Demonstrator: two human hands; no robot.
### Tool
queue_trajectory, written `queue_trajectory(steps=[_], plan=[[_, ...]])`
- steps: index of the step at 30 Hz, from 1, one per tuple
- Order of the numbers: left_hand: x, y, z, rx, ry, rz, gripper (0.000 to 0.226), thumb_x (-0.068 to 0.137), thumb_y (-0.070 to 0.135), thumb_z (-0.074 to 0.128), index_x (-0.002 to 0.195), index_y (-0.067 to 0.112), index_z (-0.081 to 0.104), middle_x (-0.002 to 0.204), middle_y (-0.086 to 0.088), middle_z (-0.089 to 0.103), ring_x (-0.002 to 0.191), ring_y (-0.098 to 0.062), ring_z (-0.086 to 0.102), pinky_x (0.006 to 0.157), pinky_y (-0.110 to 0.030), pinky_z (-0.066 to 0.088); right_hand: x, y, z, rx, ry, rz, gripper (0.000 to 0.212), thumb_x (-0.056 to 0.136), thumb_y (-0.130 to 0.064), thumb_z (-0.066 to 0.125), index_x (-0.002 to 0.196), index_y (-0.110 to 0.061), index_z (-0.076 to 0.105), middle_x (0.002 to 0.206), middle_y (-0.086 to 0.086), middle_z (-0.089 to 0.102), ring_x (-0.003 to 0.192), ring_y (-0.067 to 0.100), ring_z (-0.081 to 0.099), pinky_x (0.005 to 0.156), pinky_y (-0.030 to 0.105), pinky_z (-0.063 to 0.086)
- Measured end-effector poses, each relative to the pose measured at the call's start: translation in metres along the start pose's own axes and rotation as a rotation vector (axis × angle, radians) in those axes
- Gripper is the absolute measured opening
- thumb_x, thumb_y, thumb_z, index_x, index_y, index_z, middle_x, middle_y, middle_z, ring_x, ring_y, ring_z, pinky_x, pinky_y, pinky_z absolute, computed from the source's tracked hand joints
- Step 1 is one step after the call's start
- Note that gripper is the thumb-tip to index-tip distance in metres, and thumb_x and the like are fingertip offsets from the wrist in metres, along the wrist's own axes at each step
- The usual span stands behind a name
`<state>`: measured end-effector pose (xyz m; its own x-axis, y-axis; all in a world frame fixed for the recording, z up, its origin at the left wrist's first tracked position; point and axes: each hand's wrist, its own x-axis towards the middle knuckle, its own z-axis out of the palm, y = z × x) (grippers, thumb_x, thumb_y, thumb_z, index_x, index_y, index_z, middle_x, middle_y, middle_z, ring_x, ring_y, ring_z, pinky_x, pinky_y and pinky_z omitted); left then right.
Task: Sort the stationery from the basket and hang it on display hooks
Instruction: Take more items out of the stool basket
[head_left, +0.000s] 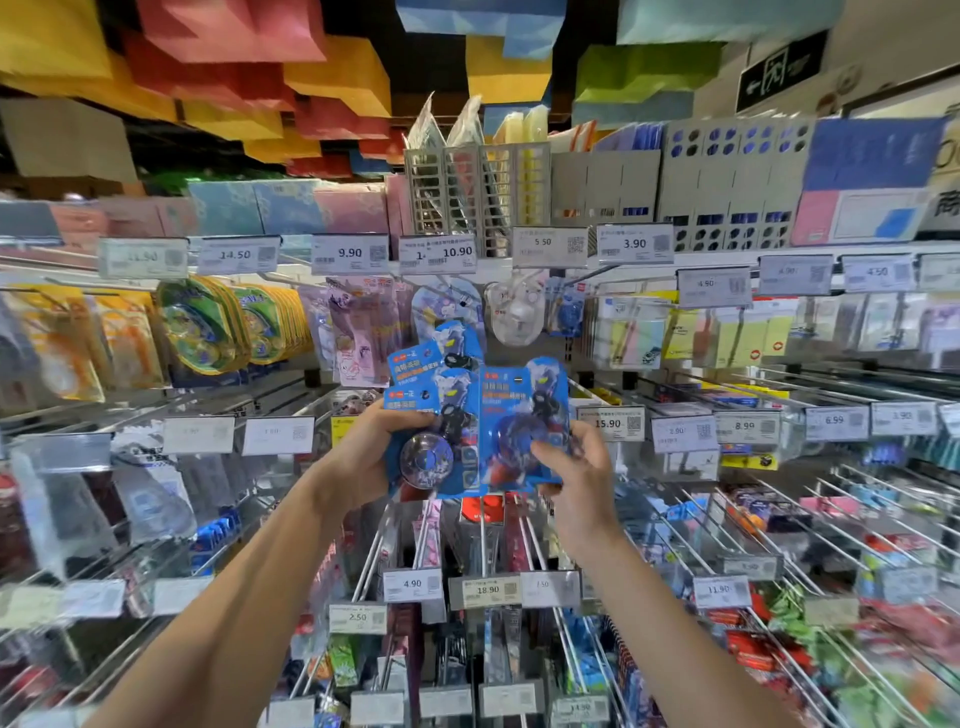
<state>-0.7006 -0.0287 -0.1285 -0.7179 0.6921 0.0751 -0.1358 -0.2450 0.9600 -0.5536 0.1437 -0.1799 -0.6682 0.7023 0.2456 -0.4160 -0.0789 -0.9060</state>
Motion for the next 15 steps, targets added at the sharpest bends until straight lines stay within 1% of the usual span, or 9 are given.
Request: queue_trajectory(steps=[1, 3, 5, 7, 9, 11, 12, 14, 15], plan=[[0.001, 0.000, -0.001, -0.023, -0.002, -0.026, 0.031, 0.083, 0.005, 0.062, 0.114, 0.001, 0.063, 0.094, -0.015, 0.076, 0.073, -0.028, 0.073, 0.066, -0.037, 0.063, -0.006, 0.006, -0.008, 0.016, 0.000, 0.024, 0.036, 0.082, -0.009, 0.075, 0.114, -0.008, 0.058, 0.099, 0.009, 0.072, 0.085, 0.021, 0.069, 0.069, 0.032, 0.047], [0.002, -0.001, -0.004, -0.052, -0.003, -0.073, 0.039, 0.079, 0.012, 0.064, 0.117, 0.002, 0.065, 0.101, -0.015, 0.076, 0.079, -0.030, 0.074, 0.072, -0.040, 0.064, -0.015, 0.020, -0.022, -0.010, 0.021, 0.061, 0.043, 0.070, -0.020, 0.077, 0.110, -0.013, 0.062, 0.101, 0.009, 0.070, 0.090, 0.023, 0.065, 0.070, 0.034, 0.044], [0.003, -0.001, -0.006, -0.059, 0.006, -0.082, 0.032, 0.083, 0.012, 0.062, 0.114, 0.003, 0.066, 0.099, -0.014, 0.077, 0.078, -0.029, 0.074, 0.074, -0.041, 0.063, -0.019, 0.034, -0.032, -0.062, 0.057, 0.088, 0.038, 0.065, -0.024, 0.077, 0.100, -0.021, 0.063, 0.103, 0.007, 0.065, 0.096, 0.025, 0.061, 0.074, 0.036, 0.043], [0.004, 0.001, -0.007, -0.050, 0.019, -0.094, 0.025, 0.090, 0.014, 0.058, 0.111, 0.003, 0.067, 0.097, -0.013, 0.077, 0.078, -0.029, 0.073, 0.081, -0.043, 0.058, -0.019, 0.045, -0.038, -0.117, 0.061, 0.068, 0.032, 0.072, -0.017, 0.082, 0.098, -0.018, 0.063, 0.107, 0.007, 0.064, 0.103, 0.029, 0.059, 0.078, 0.035, 0.043], [0.004, 0.003, -0.008, -0.034, 0.015, -0.102, 0.031, 0.084, 0.017, 0.061, 0.111, 0.003, 0.067, 0.098, -0.014, 0.077, 0.079, -0.030, 0.072, 0.087, -0.044, 0.053, -0.017, 0.050, -0.041, -0.149, 0.067, 0.072, 0.034, 0.073, -0.018, 0.082, 0.100, -0.019, 0.061, 0.110, 0.008, 0.064, 0.105, 0.029, 0.059, 0.079, 0.035, 0.043], [0.004, 0.003, -0.009, -0.020, 0.016, -0.105, 0.036, 0.078, 0.019, 0.063, 0.110, 0.002, 0.068, 0.098, -0.015, 0.076, 0.079, -0.030, 0.073, 0.088, -0.045, 0.053, -0.015, 0.048, -0.037, -0.181, 0.045, 0.066, 0.029, 0.081, -0.016, 0.078, 0.100, -0.023, 0.057, 0.110, 0.001, 0.060, 0.103, 0.022, 0.057, 0.079, 0.036, 0.045], [0.004, 0.003, -0.009, -0.018, 0.017, -0.105, 0.035, 0.080, 0.019, 0.063, 0.110, 0.002, 0.068, 0.099, -0.015, 0.076, 0.078, -0.030, 0.073, 0.088, -0.045, 0.053, -0.013, 0.047, -0.035, -0.213, 0.031, 0.056, 0.027, 0.085, -0.013, 0.075, 0.101, -0.024, 0.056, 0.111, -0.003, 0.057, 0.104, 0.018, 0.056, 0.083, 0.039, 0.048], [0.004, 0.002, -0.008, -0.031, 0.016, -0.110, 0.028, 0.089, 0.017, 0.059, 0.111, 0.002, 0.068, 0.102, -0.016, 0.076, 0.081, -0.031, 0.074, 0.089, -0.045, 0.056, -0.008, 0.049, -0.030, -0.265, -0.021, 0.060, 0.029, 0.089, -0.016, 0.073, 0.105, -0.030, 0.053, 0.113, -0.010, 0.054, 0.107, 0.011, 0.054, 0.094, 0.046, 0.050], [0.004, 0.001, -0.008, -0.040, 0.017, -0.113, 0.026, 0.093, 0.016, 0.056, 0.111, 0.002, 0.068, 0.104, -0.017, 0.076, 0.083, -0.031, 0.074, 0.090, -0.046, 0.057, -0.007, 0.047, -0.027, -0.274, -0.054, 0.063, 0.030, 0.090, -0.019, 0.074, 0.105, -0.033, 0.052, 0.111, -0.013, 0.055, 0.104, 0.005, 0.055, 0.094, 0.041, 0.050]])
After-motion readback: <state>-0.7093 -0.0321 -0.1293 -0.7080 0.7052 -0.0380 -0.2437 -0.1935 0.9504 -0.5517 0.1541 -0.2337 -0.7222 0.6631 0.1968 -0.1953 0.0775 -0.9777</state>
